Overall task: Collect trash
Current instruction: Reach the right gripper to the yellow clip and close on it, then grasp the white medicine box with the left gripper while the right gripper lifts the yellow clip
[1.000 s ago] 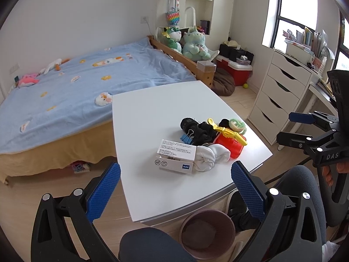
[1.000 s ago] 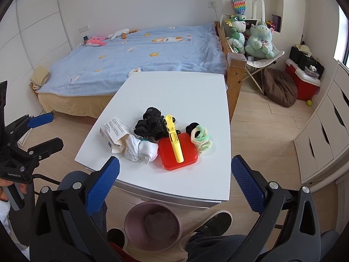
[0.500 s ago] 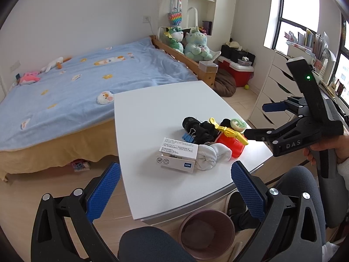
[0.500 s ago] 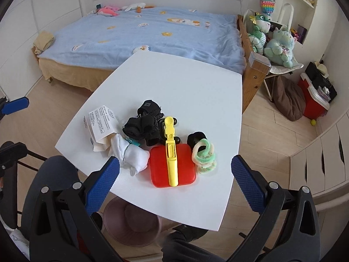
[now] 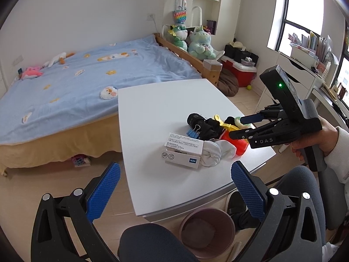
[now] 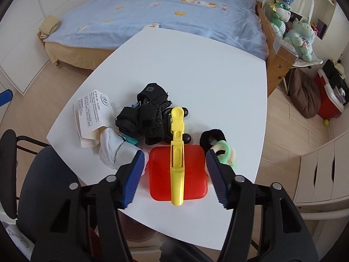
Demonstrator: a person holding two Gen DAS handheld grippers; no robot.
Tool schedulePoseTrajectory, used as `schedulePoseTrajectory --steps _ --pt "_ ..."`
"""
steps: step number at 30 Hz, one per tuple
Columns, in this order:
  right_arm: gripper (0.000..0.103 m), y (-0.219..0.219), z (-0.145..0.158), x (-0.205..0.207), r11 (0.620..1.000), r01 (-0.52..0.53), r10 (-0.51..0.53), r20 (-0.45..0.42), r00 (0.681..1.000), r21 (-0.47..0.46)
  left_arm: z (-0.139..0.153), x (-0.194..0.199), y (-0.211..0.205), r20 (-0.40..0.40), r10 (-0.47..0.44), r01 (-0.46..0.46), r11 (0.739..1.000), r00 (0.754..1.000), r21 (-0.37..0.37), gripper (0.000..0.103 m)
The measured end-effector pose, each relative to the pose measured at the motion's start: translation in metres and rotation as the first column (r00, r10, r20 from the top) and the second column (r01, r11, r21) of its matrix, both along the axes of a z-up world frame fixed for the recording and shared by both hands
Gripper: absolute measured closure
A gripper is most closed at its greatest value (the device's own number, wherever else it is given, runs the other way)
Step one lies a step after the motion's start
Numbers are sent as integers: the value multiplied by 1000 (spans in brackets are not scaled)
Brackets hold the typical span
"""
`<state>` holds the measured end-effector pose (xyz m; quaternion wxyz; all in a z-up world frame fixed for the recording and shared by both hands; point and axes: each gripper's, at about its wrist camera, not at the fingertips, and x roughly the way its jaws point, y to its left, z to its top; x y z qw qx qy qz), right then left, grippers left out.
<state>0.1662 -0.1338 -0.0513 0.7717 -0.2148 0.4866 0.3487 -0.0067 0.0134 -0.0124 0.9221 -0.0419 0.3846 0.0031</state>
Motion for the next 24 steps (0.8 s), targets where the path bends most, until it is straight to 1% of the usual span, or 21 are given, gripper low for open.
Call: schedulePoseTrajectory --steps 2,5,9,10,12,14,19,24 --pt "62 1 -3 1 1000 -5 5 -10 1000 -1 -1 0 1 -1 1 -1 1000 1000 -2 6" --pt "70 3 -7 1 1000 -11 11 -18 1000 -8 -1 -1 1 -2 1 -1 1000 1000 -2 6" --pt "76 5 -10 3 1000 -8 8 -22 1000 -20 -2 -1 3 -3 4 -4 1000 1000 -5 6" --pt "80 5 -10 2 1000 -9 8 -21 1000 -23 -2 -1 3 -3 4 -4 1000 1000 -5 6" --pt "83 6 -11 2 1000 -9 8 -19 1000 -28 -2 -1 4 -4 6 -6 1000 1000 -7 6" --pt "89 6 -12 2 999 -8 7 -16 1000 -31 -3 -1 5 -4 7 -7 1000 1000 -8 6" --pt "90 6 -12 0 1000 -2 2 -10 1000 -29 -3 -1 6 -2 4 -4 1000 1000 -7 6" --pt "90 0 -6 -1 1000 15 -15 -3 1000 0 -3 1 6 -4 1 -1 1000 1000 -5 6"
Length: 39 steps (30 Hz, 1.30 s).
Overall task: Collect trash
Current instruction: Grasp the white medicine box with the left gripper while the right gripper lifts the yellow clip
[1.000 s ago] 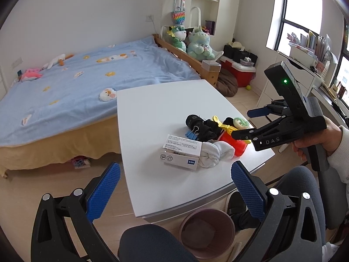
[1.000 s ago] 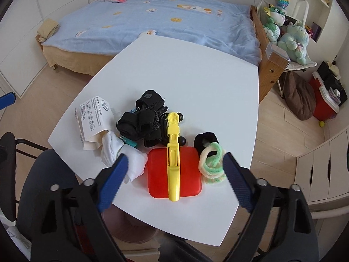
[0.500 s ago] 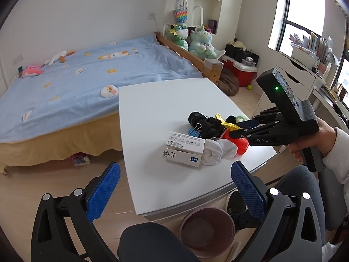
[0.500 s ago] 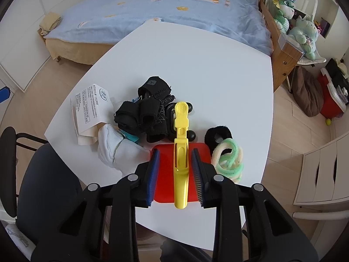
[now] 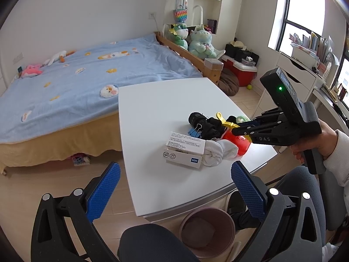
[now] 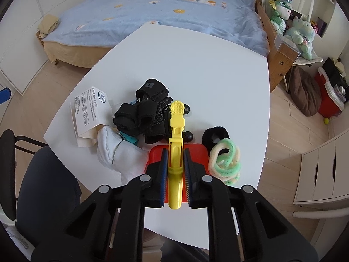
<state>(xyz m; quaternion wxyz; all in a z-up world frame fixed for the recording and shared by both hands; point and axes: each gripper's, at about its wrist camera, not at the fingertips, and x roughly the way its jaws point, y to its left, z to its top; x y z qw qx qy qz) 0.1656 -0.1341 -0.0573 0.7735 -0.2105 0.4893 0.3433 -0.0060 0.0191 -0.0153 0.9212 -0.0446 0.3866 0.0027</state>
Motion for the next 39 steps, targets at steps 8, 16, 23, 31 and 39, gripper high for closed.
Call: schedulePoseTrajectory --steps 8,16,23,31,39 --pt "90 -14 22 -4 996 45 -45 6 999 83 -1 12 -3 -7 -20 20 1000 1000 18 6" --pt "90 -22 38 -14 989 57 -58 4 998 135 -10 34 -6 -44 -57 60 996 997 61 6" --pt "90 -28 41 -21 987 60 -61 -1 998 152 -24 60 -10 -103 -110 118 990 989 76 6" --pt "90 -33 43 -25 985 65 -64 -8 998 160 -44 87 -12 -182 -153 169 983 971 78 6" --pt "90 -35 41 -25 984 68 -66 -16 998 165 -61 101 -13 -243 -173 199 976 954 87 6"
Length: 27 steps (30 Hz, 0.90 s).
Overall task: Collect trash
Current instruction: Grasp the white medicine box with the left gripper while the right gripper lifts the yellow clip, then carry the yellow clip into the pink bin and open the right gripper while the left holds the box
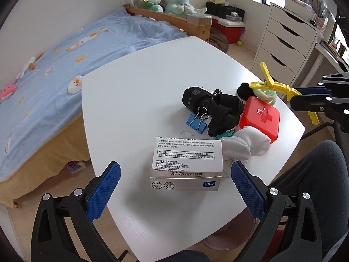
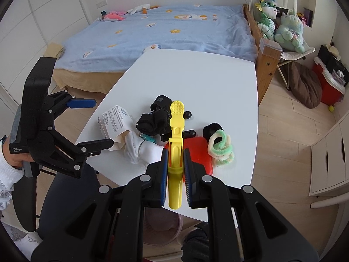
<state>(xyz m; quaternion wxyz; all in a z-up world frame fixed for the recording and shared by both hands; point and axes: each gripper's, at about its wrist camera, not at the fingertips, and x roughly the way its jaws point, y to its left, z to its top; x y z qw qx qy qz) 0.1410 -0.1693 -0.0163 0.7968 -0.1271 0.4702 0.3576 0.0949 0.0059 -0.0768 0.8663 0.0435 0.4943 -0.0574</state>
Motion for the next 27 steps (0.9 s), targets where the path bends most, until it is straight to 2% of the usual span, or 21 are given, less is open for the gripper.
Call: schedulePoseTrajectory --steps 7,8,12,14,27 --pt "90 1 -4 0 1000 -2 3 -10 1000 4 -3 2 6 3 -4 5 999 1000 -48 6" --pt "90 1 -4 -1 1000 -2 2 -12 1000 4 -3 2 6 5 -6 6 999 1000 -47 9" --pt "90 2 -5 -1 1000 -3 3 -15 1000 5 -6 4 6 -10 -9 8 998 1000 -60 34" --pt "90 3 -6 -1 1000 -4 4 -15 1000 3 -6 4 6 -12 -5 5 998 1000 -64 39" --pt "90 1 -5 -4 1000 -4 4 -11 1000 11 15 -6 13 47 29 -26 997 998 -67 39"
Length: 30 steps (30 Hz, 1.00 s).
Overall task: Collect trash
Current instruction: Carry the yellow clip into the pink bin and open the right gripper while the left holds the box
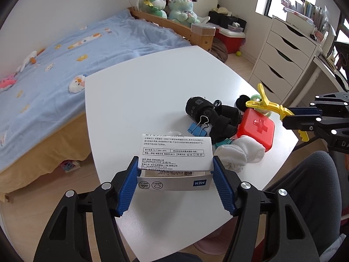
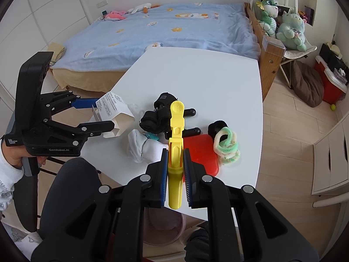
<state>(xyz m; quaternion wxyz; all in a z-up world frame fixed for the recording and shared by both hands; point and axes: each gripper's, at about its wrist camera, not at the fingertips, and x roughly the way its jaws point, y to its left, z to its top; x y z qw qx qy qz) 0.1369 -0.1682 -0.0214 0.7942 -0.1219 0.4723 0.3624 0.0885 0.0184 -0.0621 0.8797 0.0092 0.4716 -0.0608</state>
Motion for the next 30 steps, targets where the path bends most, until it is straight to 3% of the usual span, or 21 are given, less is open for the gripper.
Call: schedulePoseTrajectory --steps 16,30 --pt "90 -15 20 -51 999 -32 31 33 999 43 46 -58 -24 105 -19 22 999 994 -24 39" --pt "90 -33 12 -121 994 -91 91 0 996 62 55 -105 -47 139 -27 36 997 990 -62 39"
